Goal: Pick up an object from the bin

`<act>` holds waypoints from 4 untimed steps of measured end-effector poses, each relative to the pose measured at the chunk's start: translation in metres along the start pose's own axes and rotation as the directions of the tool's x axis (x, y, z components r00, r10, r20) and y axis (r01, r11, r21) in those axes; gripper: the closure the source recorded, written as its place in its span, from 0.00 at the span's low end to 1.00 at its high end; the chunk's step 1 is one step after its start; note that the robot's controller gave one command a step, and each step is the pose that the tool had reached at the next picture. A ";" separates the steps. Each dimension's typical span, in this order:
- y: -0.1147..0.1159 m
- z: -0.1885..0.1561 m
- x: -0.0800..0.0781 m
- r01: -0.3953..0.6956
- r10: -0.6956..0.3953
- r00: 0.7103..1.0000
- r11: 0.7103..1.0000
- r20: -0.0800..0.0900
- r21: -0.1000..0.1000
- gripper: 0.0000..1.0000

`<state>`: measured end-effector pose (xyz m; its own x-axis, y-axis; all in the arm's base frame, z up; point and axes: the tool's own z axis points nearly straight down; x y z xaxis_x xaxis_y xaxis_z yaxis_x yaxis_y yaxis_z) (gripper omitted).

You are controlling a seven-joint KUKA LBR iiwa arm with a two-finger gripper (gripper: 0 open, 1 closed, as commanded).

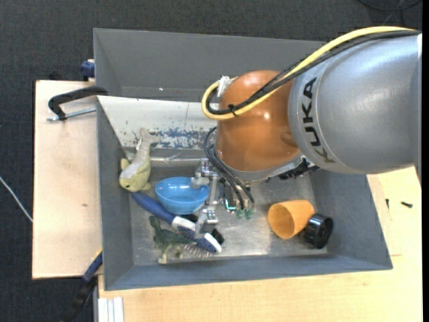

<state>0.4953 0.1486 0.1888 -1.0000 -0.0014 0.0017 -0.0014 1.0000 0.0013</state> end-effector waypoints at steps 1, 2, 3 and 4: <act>-0.032 0.113 -0.008 0.025 -0.025 1.000 1.000 -0.016 -0.002 0.00; -0.034 0.111 -0.014 0.024 -0.024 1.000 1.000 0.016 -0.002 1.00; -0.067 0.102 -0.044 -0.170 0.170 0.985 0.985 0.009 -0.002 1.00; -0.074 -0.016 -0.044 -0.212 0.212 0.977 0.977 0.013 -0.004 1.00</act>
Offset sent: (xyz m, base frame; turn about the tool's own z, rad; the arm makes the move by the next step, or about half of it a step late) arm 0.0089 -0.0358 -0.1188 -0.0228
